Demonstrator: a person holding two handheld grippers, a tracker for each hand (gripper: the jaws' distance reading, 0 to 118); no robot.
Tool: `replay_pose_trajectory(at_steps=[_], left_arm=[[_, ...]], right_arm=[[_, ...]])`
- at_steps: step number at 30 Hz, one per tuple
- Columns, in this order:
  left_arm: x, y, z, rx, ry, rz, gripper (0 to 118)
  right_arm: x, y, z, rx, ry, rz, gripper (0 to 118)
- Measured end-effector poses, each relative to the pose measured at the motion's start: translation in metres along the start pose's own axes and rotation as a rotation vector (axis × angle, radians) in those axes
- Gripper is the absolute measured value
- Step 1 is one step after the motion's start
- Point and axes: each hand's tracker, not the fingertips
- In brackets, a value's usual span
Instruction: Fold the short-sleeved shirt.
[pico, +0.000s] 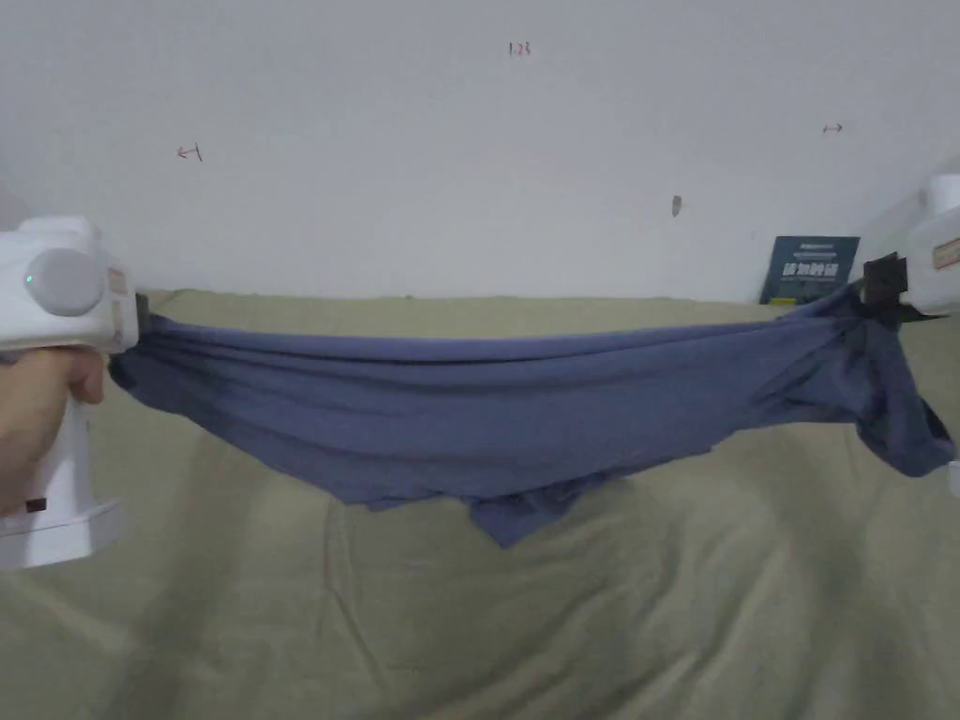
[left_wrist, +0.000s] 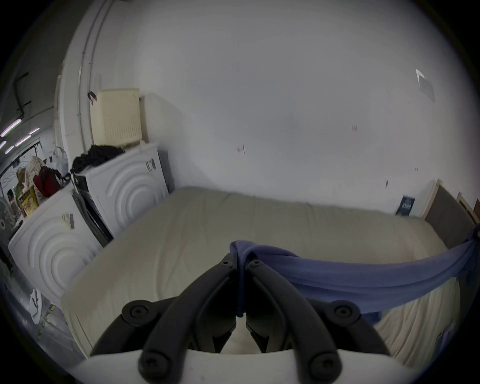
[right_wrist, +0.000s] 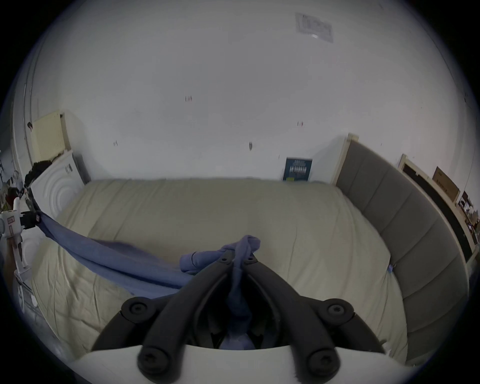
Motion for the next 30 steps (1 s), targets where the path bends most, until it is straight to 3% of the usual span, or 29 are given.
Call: replay_pose_trajectory(at_steps=[2, 10, 15, 23, 30], left_arm=[[-0.008, -0.035, -0.010, -0.096, -0.041, 0.019, 0], [-0.043, -0.153, -0.003, -0.194, -0.046, 0.003, 0], [-0.062, -0.191, 0.032, -0.212, -0.066, 0.016, 0], [-0.096, -0.235, 0.089, -0.225, -0.071, -0.015, 0], [-0.108, -0.288, 0.111, -0.288, -0.087, -0.037, 0]], right_arm=[[0.001, -0.037, -0.007, -0.062, 0.019, -0.024, 2], [-0.005, -0.147, 0.012, -0.147, 0.055, -0.050, 2], [-0.007, -0.193, 0.053, -0.148, 0.084, -0.034, 2], [0.001, -0.271, 0.122, -0.157, 0.110, -0.110, 2], [0.002, -0.337, 0.130, -0.266, 0.123, -0.141, 2]])
